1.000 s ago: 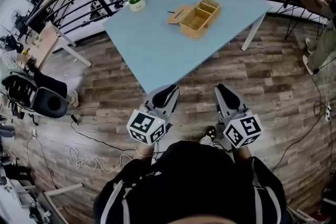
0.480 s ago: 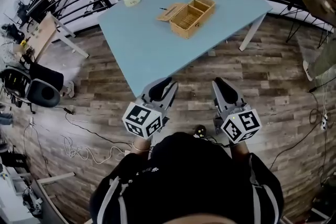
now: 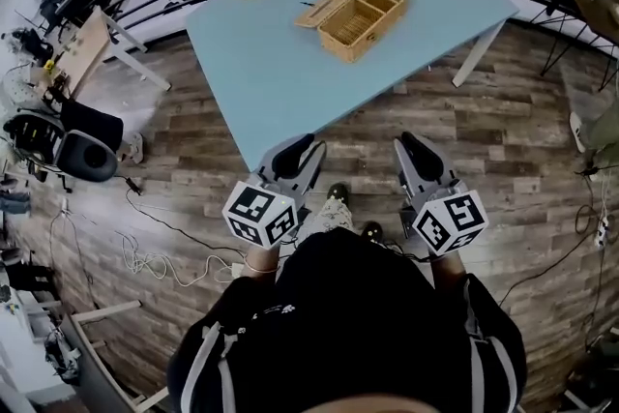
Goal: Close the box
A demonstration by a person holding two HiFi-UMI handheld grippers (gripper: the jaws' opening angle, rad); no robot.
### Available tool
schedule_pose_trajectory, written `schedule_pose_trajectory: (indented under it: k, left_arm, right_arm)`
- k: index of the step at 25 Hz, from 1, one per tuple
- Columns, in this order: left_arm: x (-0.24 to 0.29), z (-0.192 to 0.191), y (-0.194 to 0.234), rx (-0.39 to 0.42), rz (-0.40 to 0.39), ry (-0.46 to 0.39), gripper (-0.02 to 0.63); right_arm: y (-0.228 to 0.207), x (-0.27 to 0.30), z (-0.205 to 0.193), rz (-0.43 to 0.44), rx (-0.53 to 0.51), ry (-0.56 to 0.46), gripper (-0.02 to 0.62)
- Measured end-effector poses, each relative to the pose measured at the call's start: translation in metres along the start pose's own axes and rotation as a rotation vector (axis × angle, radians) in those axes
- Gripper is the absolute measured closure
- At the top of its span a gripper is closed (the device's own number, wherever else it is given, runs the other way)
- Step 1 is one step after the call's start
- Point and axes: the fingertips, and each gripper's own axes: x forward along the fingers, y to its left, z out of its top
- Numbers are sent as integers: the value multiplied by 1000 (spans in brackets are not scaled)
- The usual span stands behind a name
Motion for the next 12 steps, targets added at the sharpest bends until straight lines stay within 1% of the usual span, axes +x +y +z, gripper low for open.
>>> schedule_pose_trajectory:
  k: [4, 12]
  left_arm:
    - [18, 2, 10, -15, -7, -3, 534]
    - [87, 22, 35, -12, -66, -26, 534]
  right_arm:
    - [-13, 11, 5, -5, -10, 11, 529]
    - [-61, 44, 28, -55, -36, 5, 528]
